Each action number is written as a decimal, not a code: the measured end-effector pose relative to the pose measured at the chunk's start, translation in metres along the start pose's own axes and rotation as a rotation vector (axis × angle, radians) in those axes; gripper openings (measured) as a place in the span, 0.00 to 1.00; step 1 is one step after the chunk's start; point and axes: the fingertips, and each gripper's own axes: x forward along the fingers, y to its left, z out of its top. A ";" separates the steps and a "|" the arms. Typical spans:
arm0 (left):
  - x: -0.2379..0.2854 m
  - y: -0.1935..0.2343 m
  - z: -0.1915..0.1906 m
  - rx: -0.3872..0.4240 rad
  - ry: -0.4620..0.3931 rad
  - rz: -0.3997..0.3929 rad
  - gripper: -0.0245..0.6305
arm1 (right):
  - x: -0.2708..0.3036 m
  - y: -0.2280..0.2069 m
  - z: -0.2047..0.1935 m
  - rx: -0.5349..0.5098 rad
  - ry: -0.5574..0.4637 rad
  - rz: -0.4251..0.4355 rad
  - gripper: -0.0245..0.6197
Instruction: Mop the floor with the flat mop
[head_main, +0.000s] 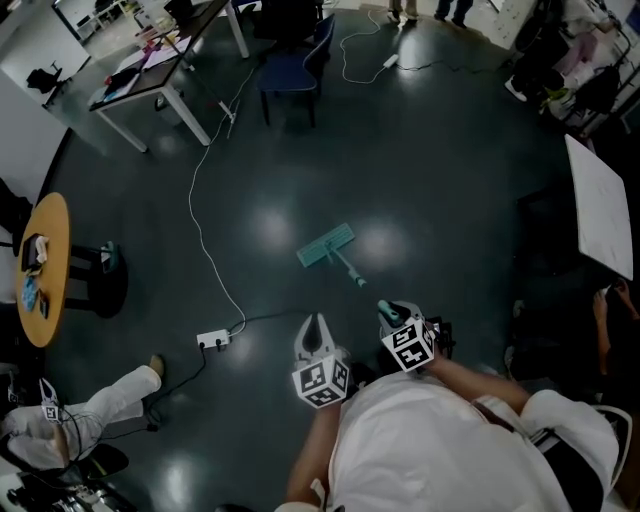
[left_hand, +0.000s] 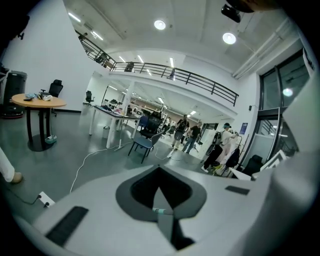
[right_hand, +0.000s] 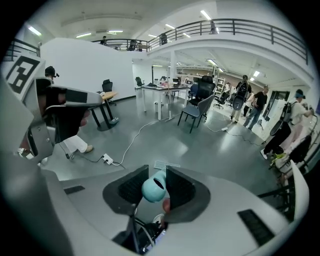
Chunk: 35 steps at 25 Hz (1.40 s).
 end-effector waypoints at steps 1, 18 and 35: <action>-0.001 0.002 -0.001 -0.001 0.001 0.001 0.04 | 0.002 0.006 -0.002 -0.010 -0.001 0.003 0.21; 0.010 0.027 -0.017 -0.020 0.070 0.039 0.04 | 0.201 -0.024 0.096 -0.007 -0.052 -0.100 0.21; 0.029 0.048 -0.016 -0.008 0.076 0.064 0.04 | 0.219 -0.045 0.126 -0.077 -0.020 -0.103 0.21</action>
